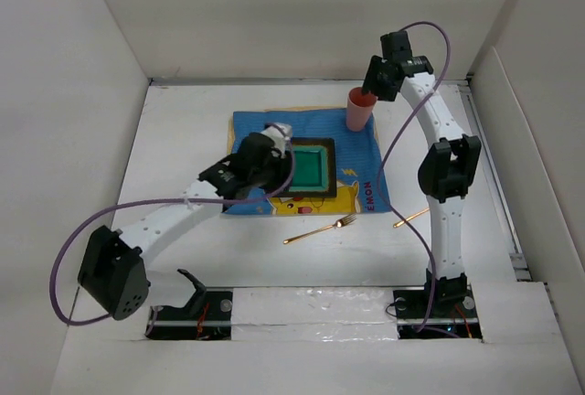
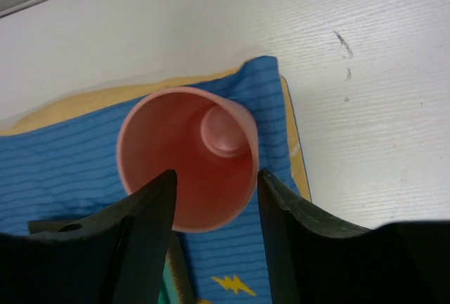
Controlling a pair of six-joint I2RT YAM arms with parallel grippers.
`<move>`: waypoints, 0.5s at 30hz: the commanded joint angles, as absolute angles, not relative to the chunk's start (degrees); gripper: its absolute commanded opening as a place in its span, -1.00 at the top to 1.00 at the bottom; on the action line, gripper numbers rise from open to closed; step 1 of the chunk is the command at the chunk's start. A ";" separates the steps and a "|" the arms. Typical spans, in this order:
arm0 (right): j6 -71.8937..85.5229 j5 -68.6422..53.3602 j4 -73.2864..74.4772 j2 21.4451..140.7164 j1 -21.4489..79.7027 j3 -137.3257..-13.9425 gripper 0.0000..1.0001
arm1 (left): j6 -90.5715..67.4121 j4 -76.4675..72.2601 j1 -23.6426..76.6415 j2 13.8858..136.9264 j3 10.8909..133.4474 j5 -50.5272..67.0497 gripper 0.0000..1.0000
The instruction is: Set the dinner table for one person
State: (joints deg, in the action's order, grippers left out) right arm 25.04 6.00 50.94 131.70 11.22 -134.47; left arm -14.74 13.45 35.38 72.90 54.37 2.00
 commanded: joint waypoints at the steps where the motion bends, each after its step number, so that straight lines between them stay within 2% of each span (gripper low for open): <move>1: 24.35 0.72 49.14 126.22 9.94 -135.97 -0.15 | -6.86 11.69 45.05 74.79 58.18 -2.72 0.09; 6: 24.52 -7.90 46.23 118.49 7.91 -131.14 -0.32 | -6.41 11.08 50.80 79.44 56.17 1.74 -0.02; 10: 24.61 -9.67 44.30 111.90 7.38 -124.13 -0.26 | -6.94 8.18 51.50 81.56 54.23 5.18 -0.04; 12: 25.57 -10.28 41.05 106.12 6.69 -120.17 0.08 | -6.59 7.03 52.64 83.31 54.32 5.54 -0.05; 13: 26.19 -11.41 39.74 104.00 6.68 -115.88 0.32 | -5.63 6.94 53.60 84.10 54.84 5.28 -0.05; 14: 27.32 -13.77 37.12 102.06 5.98 -113.84 0.87 | -4.93 6.86 55.88 85.59 55.28 4.14 -0.05; 15: 27.68 -14.76 35.96 98.04 5.98 -111.99 1.00 | -4.40 7.03 57.12 86.48 55.63 3.43 -0.05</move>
State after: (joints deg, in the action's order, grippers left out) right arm 26.17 -9.56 43.05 105.25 6.48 -115.66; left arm -6.96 9.28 53.19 85.08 54.83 3.03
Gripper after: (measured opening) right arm 0.053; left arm 0.524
